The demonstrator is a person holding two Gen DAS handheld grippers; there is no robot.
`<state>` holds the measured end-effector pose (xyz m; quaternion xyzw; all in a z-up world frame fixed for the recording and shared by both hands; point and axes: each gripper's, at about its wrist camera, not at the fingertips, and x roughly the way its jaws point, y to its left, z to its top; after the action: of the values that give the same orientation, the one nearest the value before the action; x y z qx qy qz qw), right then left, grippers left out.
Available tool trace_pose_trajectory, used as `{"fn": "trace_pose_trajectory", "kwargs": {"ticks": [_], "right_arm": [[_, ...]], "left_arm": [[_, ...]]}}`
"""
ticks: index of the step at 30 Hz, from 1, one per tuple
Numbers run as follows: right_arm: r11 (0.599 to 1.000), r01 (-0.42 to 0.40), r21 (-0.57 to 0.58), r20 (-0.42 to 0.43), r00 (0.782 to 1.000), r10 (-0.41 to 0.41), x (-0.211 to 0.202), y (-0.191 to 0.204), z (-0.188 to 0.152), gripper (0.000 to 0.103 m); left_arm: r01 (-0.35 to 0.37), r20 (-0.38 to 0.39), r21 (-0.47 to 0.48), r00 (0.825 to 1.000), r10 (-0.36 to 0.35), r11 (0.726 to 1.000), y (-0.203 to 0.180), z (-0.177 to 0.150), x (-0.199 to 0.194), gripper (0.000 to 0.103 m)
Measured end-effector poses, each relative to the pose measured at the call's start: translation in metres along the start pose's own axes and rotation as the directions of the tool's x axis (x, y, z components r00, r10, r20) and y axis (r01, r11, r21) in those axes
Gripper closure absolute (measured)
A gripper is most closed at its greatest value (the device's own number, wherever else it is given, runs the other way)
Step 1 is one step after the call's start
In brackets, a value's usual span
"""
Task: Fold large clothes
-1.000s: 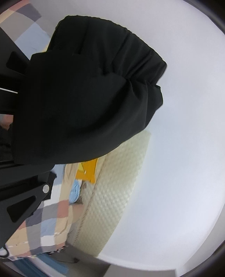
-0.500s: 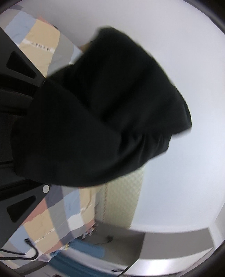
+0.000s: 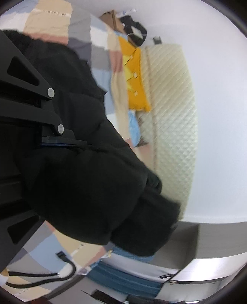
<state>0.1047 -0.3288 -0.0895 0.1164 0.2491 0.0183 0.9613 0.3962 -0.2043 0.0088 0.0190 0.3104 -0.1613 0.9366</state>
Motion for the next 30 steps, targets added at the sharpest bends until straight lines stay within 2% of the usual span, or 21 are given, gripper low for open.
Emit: {"fn": "trace_pose_trajectory", "kwargs": {"ticks": [5,9,15,22,27,28,30], "right_arm": [[0.999,0.007,0.044,-0.008,1.000,-0.007,0.006,-0.013,-0.001,0.000],[0.997,-0.001,0.077,-0.027,1.000,0.003,0.013,-0.022,-0.004,0.000],[0.995,-0.007,0.098,-0.063,0.998,0.013,0.025,-0.026,-0.008,0.000],[0.993,-0.001,0.118,-0.086,0.996,0.011,0.034,-0.031,-0.012,0.000],[0.993,0.014,0.120,-0.092,0.996,-0.003,0.037,-0.033,-0.014,0.000],[0.992,0.019,0.126,-0.092,0.996,-0.007,0.036,-0.034,-0.014,0.000],[0.991,0.024,0.130,-0.087,0.996,-0.013,0.036,-0.036,-0.014,0.000]], "left_arm": [[0.013,-0.068,0.036,0.998,-0.011,0.999,-0.030,-0.043,0.045,0.098],[-0.004,-0.127,0.048,0.992,0.011,0.999,-0.053,-0.080,0.089,0.098],[-0.048,-0.144,0.103,0.988,0.063,0.993,-0.065,-0.129,0.123,0.098],[-0.127,-0.131,0.152,0.980,0.147,0.980,-0.072,-0.141,0.134,0.097],[-0.181,-0.102,0.157,0.975,0.198,0.971,-0.074,-0.138,0.121,0.091],[-0.186,-0.094,0.157,0.975,0.202,0.970,-0.074,-0.138,0.115,0.086],[-0.204,-0.081,0.163,0.972,0.219,0.965,-0.073,-0.136,0.107,0.067]]}}
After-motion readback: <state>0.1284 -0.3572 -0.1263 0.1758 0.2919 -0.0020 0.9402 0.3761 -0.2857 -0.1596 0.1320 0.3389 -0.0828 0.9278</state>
